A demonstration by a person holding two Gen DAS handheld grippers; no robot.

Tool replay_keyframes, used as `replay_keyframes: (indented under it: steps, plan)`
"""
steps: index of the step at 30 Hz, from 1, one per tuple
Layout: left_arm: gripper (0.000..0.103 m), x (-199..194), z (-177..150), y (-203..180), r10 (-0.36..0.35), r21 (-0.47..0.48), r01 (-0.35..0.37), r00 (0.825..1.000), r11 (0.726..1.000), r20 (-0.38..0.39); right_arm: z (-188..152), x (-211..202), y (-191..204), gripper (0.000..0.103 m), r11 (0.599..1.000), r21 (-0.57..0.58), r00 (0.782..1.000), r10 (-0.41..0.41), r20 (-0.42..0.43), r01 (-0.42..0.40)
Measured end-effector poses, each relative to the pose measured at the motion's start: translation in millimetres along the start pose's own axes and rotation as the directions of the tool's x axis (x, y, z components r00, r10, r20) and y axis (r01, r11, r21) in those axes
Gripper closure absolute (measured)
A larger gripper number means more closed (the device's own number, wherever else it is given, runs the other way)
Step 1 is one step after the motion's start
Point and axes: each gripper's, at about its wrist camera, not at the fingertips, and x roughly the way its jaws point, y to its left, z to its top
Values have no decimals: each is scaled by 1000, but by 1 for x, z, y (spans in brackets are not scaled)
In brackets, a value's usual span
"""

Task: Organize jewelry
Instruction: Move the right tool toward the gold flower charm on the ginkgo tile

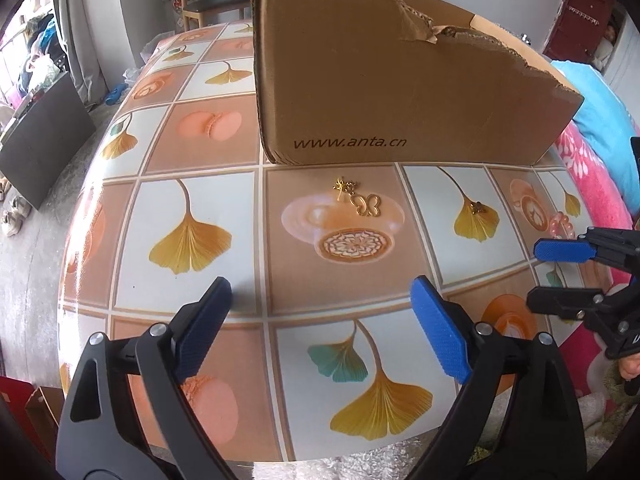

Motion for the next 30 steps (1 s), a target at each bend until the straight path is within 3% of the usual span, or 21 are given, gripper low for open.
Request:
replay_keyframes:
  steps: [11,15,19,23,27,28,30]
  plan:
    - [8,3,-7,-15,66,44,-66,998,997,6,-1,-22,-60,37,985,95,989,-144,25,141]
    - [8,2,-9,-16,66,49,-66,998,997,13,0,-35,-58,37,990,113,994,-95,55,88]
    - [8,1,-10,-16,67,52,-67,998,996,15,0,-37,-30,36,996,31,993,-90,70,88]
    - [7,2,-8,-16,74,48,-75,997,996,8,3,-20,-7,26,984,-58,984,-167,66,171]
    - [7,2,-8,-16,76,47,-76,997,996,11,2,1,8,18,943,-161,956,-287,59,293]
    - [7,3,-8,-17,75,47,-76,997,996,11,0,3,8,11,939,-169,954,-292,63,298]
    - [7,2,-8,-18,73,53,-73,997,996,11,-1,4,4,7,939,-165,953,-296,58,301]
